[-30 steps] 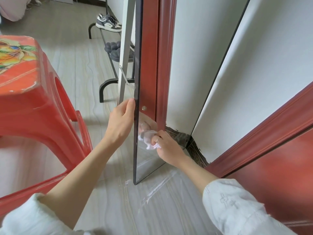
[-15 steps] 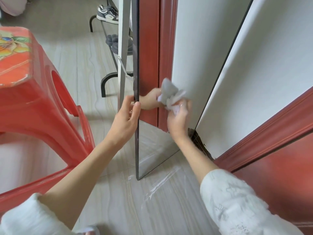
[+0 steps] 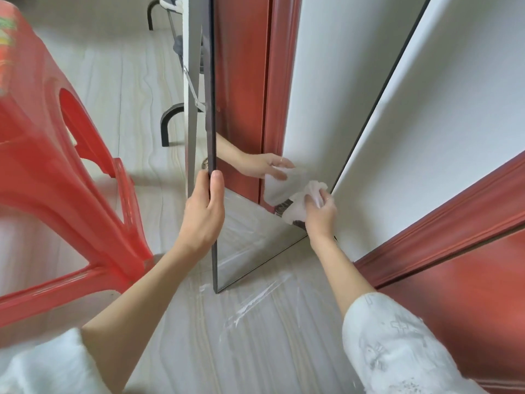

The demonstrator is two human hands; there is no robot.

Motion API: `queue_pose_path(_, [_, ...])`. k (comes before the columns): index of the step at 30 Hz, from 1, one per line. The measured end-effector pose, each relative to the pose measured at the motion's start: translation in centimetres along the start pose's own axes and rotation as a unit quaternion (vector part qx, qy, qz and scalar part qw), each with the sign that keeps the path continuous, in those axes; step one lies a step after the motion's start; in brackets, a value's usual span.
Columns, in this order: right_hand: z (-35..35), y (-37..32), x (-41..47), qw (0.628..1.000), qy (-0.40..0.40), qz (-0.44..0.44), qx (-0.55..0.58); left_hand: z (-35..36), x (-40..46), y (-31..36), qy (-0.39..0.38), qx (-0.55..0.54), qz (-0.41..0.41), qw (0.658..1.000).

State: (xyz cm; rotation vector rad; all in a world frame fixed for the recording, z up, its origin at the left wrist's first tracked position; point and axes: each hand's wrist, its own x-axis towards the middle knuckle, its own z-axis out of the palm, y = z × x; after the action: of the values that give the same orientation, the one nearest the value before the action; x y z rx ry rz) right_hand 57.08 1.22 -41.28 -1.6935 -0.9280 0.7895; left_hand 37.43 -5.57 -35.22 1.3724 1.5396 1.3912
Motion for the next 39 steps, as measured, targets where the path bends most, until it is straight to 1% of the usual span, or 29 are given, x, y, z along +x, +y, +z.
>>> queue_pose_path(2, [0.6, -1.4, 1.5, 0.996, 0.057, 0.005, 0.064, 0.4, 0.4, 0.5, 0.039, -0.027, 0.018, 0.999])
queue_pose_path(4, [1.3, -2.7, 2.7, 0.992, 0.084, -0.02, 0.096, 0.9, 0.9, 0.7, 0.074, -0.048, 0.031, 0.996])
queue_pose_path(7, [2.7, -2.1, 3.6, 0.992, 0.096, -0.059, 0.049, 2.2, 1.4, 0.6, 0.117, -0.078, 0.039, 0.989])
queue_pose_path(9, [3.5, 0.1, 3.7, 0.992, 0.112, -0.06, 0.019, 2.9, 1.2, -0.3, 0.13, -0.081, 0.039, 0.987])
queue_pose_path(11, [3.9, 3.0, 4.0, 0.992, 0.124, -0.029, -0.015, 3.3, 0.7, -1.5, 0.121, -0.077, 0.032, 0.989])
queue_pose_path(14, [4.4, 7.3, 3.9, 0.991, 0.105, 0.046, -0.068, 3.5, -0.1, -3.5, 0.095, -0.057, 0.033, 0.993])
queue_pose_path(17, [4.2, 10.4, 3.8, 0.981, 0.05, 0.168, -0.084, 3.6, -0.7, -4.7, 0.065, -0.048, 0.024, 0.996])
queue_pose_path(18, [4.0, 10.8, 3.8, 0.975, 0.031, 0.202, -0.082, 3.6, -0.8, -4.9, 0.06, -0.044, 0.023, 0.997])
queue_pose_path(19, [3.8, 11.1, 3.9, 0.972, 0.014, 0.218, -0.088, 3.5, -0.9, -5.2, 0.056, -0.04, 0.022, 0.997])
queue_pose_path(20, [3.6, 11.1, 4.1, 0.973, 0.01, 0.209, -0.095, 3.5, -0.9, -5.4, 0.055, -0.038, 0.021, 0.998])
queue_pose_path(22, [3.4, 10.4, 5.1, 0.985, 0.052, 0.138, -0.094, 3.6, -1.0, -5.8, 0.062, -0.034, 0.02, 0.997])
queue_pose_path(24, [3.3, 8.4, 6.6, 0.99, 0.107, 0.073, -0.049, 3.8, -1.1, -6.1, 0.068, -0.032, 0.017, 0.997])
queue_pose_path(26, [3.0, 6.3, 8.5, 0.99, 0.136, 0.028, -0.007, 4.0, -1.1, -6.4, 0.074, -0.029, 0.014, 0.997])
queue_pose_path(29, [2.2, 5.0, 10.2, 0.987, 0.158, -0.019, 0.005, 4.4, -1.2, -6.5, 0.087, -0.03, -0.002, 0.996])
queue_pose_path(31, [2.5, 5.7, 10.5, 0.987, 0.156, -0.035, 0.007, 4.5, -1.2, -6.6, 0.099, -0.027, -0.004, 0.995])
queue_pose_path(33, [3.0, 7.3, 10.4, 0.99, 0.14, -0.015, 0.005, 4.7, -1.2, -6.7, 0.113, -0.024, -0.001, 0.993])
queue_pose_path(36, [3.6, 10.2, 9.8, 0.991, 0.107, 0.06, -0.055, 5.0, -1.3, -6.6, 0.126, -0.016, -0.007, 0.992])
queue_pose_path(38, [3.6, 11.9, 9.4, 0.986, 0.066, 0.124, -0.086, 5.1, -1.3, -6.7, 0.138, -0.005, -0.002, 0.99])
queue_pose_path(39, [3.3, 12.3, 9.2, 0.982, 0.03, 0.161, -0.09, 5.1, -1.2, -6.8, 0.141, 0.003, 0.008, 0.99])
